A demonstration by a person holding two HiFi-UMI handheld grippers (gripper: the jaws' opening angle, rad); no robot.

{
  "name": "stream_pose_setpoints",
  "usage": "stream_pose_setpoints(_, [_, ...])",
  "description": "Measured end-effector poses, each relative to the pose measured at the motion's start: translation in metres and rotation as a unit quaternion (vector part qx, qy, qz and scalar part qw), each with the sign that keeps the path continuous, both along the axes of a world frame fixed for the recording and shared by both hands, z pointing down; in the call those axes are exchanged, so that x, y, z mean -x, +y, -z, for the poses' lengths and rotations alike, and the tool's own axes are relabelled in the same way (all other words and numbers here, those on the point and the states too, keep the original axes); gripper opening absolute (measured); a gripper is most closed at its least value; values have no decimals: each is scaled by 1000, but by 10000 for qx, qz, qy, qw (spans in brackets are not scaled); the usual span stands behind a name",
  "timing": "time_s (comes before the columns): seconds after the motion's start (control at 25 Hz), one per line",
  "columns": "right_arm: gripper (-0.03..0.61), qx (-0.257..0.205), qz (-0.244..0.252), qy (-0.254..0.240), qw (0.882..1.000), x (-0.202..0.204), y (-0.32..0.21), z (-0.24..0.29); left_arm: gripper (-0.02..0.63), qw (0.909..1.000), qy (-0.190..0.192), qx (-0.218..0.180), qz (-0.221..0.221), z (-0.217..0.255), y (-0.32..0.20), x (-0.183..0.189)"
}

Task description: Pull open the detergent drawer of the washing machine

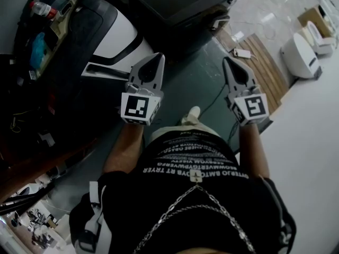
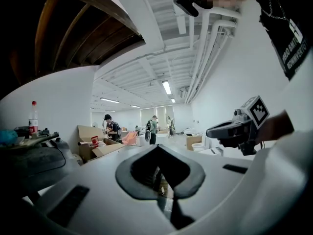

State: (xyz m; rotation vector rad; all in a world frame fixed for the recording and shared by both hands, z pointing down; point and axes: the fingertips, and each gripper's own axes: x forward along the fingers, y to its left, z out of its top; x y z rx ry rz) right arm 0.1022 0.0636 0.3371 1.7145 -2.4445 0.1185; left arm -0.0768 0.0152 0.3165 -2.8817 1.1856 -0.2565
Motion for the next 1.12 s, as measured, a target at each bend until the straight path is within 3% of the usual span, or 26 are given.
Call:
stream_pose_setpoints(0.32, [2, -18, 198, -125, 9997, -31, -15, -5, -6, 9994, -271, -51, 191, -6, -8, -15])
stream_pose_setpoints(0.64, [2, 108, 245, -302, 9992, -35, -17, -13, -6, 9989, -365, 23, 281, -18, -4, -16])
stream_pose_setpoints(1.12, [2, 277, 330, -139, 9990, -39, -56, -19, -6, 9993, -124, 155, 327, -25, -44, -27])
